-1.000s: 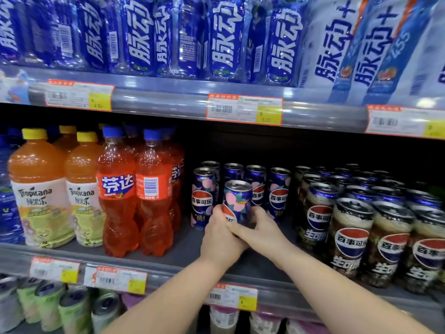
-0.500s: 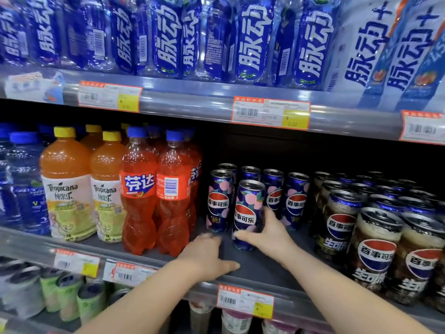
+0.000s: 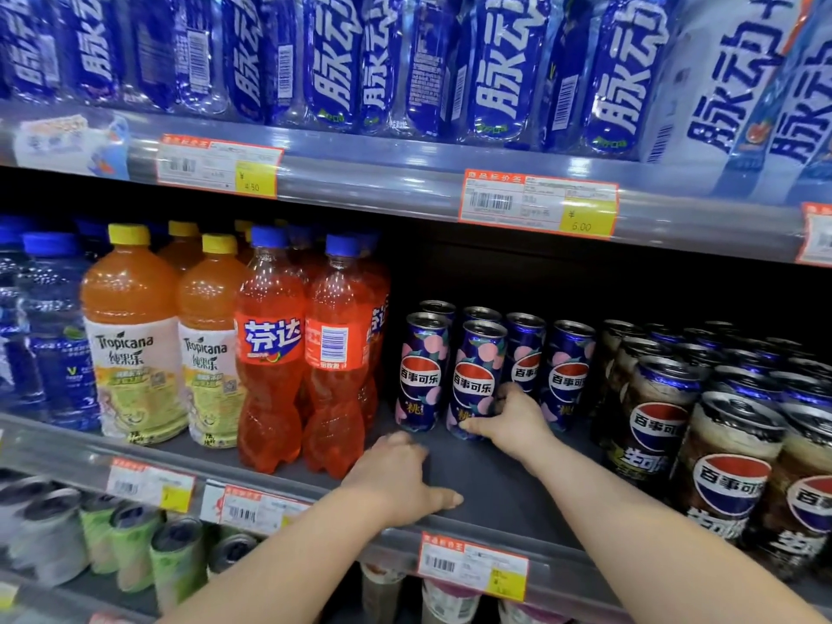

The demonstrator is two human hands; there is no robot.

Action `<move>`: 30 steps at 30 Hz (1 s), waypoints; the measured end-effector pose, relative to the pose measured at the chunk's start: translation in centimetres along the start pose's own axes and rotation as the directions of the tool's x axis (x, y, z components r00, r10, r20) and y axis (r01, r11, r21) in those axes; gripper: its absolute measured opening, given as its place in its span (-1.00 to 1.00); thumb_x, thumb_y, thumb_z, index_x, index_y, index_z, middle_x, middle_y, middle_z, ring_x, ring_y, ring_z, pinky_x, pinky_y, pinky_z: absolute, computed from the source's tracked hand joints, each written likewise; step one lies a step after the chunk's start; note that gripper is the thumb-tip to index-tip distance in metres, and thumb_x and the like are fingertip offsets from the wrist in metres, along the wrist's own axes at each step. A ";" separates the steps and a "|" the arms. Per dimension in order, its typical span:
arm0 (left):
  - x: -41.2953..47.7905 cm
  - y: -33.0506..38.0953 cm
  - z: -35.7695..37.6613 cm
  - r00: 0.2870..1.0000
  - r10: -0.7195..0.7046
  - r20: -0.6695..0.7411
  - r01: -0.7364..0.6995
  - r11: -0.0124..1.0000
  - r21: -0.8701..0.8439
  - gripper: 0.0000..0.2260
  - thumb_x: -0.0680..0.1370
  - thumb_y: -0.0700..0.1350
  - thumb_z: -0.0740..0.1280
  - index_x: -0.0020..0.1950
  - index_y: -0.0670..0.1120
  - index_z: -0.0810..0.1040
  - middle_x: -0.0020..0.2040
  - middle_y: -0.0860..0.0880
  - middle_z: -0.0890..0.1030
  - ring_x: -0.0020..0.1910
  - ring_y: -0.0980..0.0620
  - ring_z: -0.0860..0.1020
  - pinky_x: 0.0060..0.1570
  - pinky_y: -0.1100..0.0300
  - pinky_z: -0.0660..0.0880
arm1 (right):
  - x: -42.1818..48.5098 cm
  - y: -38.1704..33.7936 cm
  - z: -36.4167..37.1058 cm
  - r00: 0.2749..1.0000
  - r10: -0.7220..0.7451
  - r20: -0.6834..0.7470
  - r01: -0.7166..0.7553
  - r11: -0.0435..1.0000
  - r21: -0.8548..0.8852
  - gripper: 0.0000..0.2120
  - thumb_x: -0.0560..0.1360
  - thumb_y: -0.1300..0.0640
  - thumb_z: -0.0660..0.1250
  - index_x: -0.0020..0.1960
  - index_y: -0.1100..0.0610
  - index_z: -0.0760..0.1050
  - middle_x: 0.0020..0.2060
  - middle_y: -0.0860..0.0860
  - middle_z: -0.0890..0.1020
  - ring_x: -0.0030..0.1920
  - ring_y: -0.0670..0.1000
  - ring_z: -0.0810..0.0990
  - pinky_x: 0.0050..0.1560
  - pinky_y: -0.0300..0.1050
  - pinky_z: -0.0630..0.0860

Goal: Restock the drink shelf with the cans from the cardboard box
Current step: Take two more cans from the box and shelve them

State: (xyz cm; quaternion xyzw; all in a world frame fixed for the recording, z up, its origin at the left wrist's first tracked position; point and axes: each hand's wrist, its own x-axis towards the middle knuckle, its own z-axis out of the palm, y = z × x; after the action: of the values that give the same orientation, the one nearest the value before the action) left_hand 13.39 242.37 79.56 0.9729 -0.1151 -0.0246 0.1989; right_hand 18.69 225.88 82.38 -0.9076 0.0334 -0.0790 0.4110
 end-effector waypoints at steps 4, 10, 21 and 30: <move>-0.2 0.2 -0.2 1.000 -0.005 0.005 0.005 1.000 0.013 -0.33 0.39 0.29 0.30 0.39 -0.06 0.38 0.37 -0.04 0.34 0.39 -0.05 0.29 0.37 0.08 0.29 | 0.0 0.0 0.1 1.000 0.006 -0.005 -0.006 1.000 -0.001 -0.42 0.27 0.14 0.55 0.21 0.19 0.39 0.17 0.14 0.58 0.16 0.13 0.55 0.17 0.02 0.51; -0.4 0.4 -0.3 1.000 -0.016 0.009 0.016 1.000 0.026 -0.32 0.41 0.28 0.29 0.41 -0.08 0.35 0.40 -0.06 0.31 0.41 -0.06 0.26 0.39 0.07 0.26 | -0.3 0.1 -0.5 1.000 -0.014 0.028 0.015 0.999 -0.040 -0.44 0.29 0.10 0.54 0.20 0.17 0.41 0.13 0.10 0.59 0.14 0.10 0.56 0.18 0.05 0.50; -0.7 0.7 -0.6 1.000 -0.022 0.011 0.022 1.000 0.018 -0.31 0.42 0.27 0.29 0.43 -0.10 0.32 0.42 -0.05 0.29 0.42 -0.06 0.25 0.40 0.07 0.25 | -0.8 0.2 -0.2 1.000 -0.026 0.012 0.026 0.999 -0.036 -0.37 0.30 0.09 0.52 0.28 0.18 0.35 0.20 0.12 0.56 0.20 0.10 0.52 0.20 -0.02 0.47; -1.1 0.5 -0.6 0.995 0.025 -0.101 -0.026 1.000 -0.012 -0.36 0.45 0.26 0.27 0.41 -0.08 0.34 0.40 -0.06 0.35 0.37 -0.06 0.34 0.33 0.07 0.34 | -5.5 -0.5 -2.5 0.996 -0.065 -0.064 0.061 0.996 -0.064 -0.42 0.38 0.10 0.47 0.32 0.20 0.34 0.24 0.10 0.51 0.19 0.03 0.50 0.15 -0.18 0.39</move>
State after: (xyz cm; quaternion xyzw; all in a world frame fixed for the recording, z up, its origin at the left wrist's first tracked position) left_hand 12.29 242.45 80.30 0.9700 -0.1170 0.0263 0.2114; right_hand 12.89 225.03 83.72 -0.9173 0.0209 -0.1206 0.3789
